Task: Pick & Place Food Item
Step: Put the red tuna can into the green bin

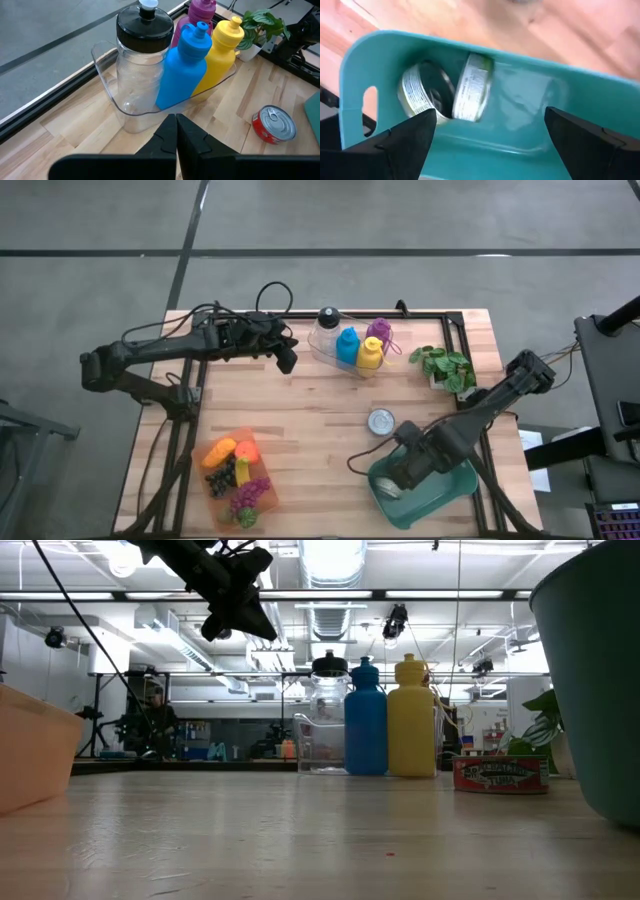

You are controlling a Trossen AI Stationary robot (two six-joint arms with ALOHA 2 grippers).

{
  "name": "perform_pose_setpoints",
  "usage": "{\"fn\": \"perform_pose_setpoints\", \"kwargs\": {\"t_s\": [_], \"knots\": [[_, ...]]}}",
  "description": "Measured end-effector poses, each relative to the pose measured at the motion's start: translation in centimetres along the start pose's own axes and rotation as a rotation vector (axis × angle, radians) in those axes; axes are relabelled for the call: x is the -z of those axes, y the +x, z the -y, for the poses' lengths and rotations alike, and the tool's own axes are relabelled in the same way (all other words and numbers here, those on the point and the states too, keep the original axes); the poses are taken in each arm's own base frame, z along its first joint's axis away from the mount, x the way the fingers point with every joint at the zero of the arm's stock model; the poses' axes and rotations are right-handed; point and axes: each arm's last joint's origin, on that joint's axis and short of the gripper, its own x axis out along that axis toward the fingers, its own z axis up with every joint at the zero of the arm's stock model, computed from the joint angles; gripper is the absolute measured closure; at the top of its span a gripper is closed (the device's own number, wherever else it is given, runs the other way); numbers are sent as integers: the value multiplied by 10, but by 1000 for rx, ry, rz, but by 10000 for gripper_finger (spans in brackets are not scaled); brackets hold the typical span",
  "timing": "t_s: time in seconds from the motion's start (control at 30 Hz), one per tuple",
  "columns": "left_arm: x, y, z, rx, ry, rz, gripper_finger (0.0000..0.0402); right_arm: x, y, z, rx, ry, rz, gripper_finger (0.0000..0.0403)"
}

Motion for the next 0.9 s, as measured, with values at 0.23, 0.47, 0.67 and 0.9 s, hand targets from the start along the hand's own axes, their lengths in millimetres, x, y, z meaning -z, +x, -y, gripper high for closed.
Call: {"fn": "perform_pose_setpoints", "kwargs": {"t_s": [0.23, 0.47, 0.67, 0.9], "knots": [[0, 0, 0, 0, 0, -1, 400, -8, -46, 4, 36, -25, 241, 32], [0, 0, 0, 0, 0, -1, 400, -29, -55, 15, 104, 67, 475, 32], [1, 0, 0, -2, 1, -6, 400, -55, -38, 22, 208, 95, 470, 32], [2, 0, -1, -7, 3, -24, 400, -84, -11, 37, 318, 196, 459, 32]]}}
